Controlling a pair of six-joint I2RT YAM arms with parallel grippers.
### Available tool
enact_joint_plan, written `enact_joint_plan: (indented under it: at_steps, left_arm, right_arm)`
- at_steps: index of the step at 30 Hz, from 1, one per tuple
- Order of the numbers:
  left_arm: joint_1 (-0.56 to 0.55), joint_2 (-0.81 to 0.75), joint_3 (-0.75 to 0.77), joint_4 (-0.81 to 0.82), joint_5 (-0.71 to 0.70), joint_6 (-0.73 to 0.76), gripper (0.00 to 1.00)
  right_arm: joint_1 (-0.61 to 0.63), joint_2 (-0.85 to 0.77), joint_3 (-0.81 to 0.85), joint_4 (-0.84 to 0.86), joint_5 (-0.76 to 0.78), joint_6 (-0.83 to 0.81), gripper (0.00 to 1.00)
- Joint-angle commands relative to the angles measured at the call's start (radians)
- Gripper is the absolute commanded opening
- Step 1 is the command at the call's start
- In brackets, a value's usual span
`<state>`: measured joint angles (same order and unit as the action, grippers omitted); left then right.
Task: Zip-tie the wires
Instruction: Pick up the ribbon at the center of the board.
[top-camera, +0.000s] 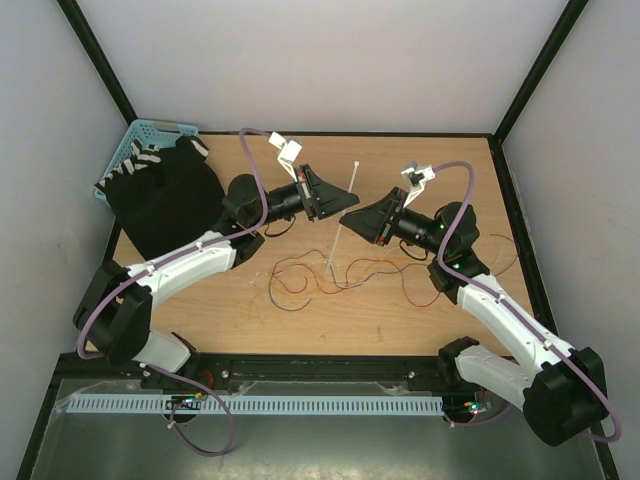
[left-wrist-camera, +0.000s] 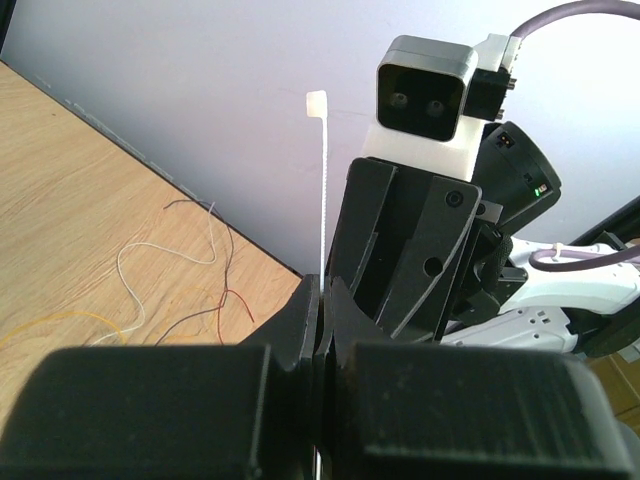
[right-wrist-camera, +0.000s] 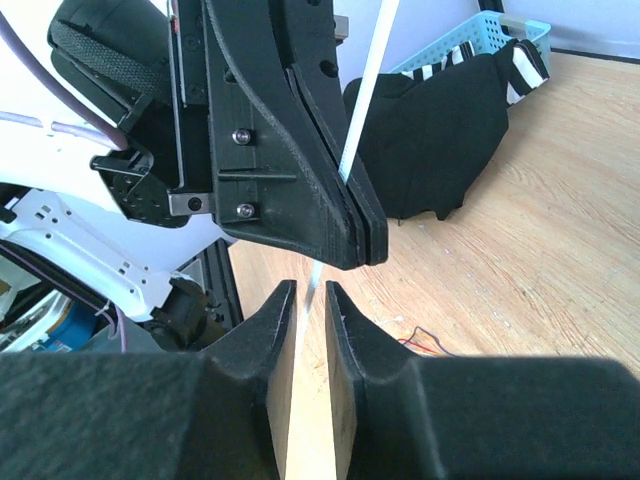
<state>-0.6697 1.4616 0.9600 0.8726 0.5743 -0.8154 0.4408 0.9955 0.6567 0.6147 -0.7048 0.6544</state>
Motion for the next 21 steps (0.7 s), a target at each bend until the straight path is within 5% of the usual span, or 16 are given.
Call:
enact_joint_plan:
  at_steps: [1, 6, 11, 15, 21]
  left_arm:
    - [-0.009, -0.022, 0.014, 0.045, -0.01, 0.006, 0.0]
    - [-0.014, -0.025, 0.014, 0.043, -0.013, 0.01, 0.0]
    - [-0.006, -0.041, -0.008, 0.044, -0.031, 0.048, 0.0]
    - [0.009, -0.057, -0.018, 0.045, -0.022, 0.065, 0.12]
    - [0.025, -0.079, -0.033, 0.044, -0.022, 0.088, 0.22]
  right_arm:
    - [0.006, 0.007, -0.017, 0.05, 0.013, 0.015, 0.28]
    - [0.006, 0.013, -0.029, 0.072, 0.023, 0.026, 0.25]
    - [0.006, 0.007, -0.042, 0.071, 0.014, 0.009, 0.09]
    - [0.006, 0.0, -0.042, 0.028, 0.004, -0.021, 0.0]
    - [0.006, 0.012, -0.046, 0.008, -0.038, -0.023, 0.0]
